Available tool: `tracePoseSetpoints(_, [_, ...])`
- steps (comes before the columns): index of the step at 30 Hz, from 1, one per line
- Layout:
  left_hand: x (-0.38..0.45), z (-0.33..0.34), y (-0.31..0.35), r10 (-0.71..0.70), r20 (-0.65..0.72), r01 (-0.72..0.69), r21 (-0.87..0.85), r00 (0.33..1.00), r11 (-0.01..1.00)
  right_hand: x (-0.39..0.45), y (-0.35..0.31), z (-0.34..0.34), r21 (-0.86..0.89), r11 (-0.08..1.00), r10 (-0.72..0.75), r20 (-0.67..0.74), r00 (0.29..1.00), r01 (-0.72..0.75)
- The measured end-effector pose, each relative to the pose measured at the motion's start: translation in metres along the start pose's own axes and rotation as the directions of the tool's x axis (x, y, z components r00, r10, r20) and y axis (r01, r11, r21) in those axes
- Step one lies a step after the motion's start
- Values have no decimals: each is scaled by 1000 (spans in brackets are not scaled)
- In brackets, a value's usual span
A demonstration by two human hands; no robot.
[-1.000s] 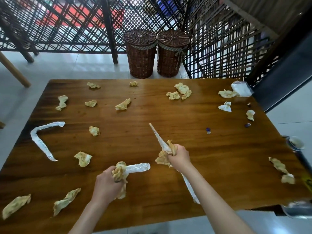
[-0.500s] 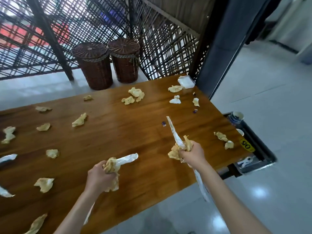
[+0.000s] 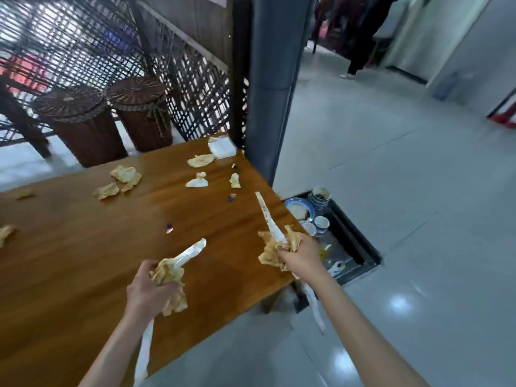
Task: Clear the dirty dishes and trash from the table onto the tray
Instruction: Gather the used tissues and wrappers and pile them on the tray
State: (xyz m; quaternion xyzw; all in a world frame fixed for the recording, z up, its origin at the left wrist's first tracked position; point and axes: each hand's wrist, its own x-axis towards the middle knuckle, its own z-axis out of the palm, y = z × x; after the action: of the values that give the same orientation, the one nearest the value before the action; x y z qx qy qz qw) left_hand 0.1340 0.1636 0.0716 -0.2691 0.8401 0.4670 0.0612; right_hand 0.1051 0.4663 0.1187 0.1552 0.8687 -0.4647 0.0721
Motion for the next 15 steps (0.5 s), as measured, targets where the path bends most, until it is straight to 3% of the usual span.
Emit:
tracePoseSetpoints(7, [-15, 129, 77, -80, 54, 84, -74, 995, 994, 54, 64, -99, -3, 999, 33, -46, 998, -33])
tracePoseSetpoints(15, [-9, 226, 139, -83, 84, 89, -70, 993, 994, 122, 125, -170, -14, 991, 130, -82, 988, -131])
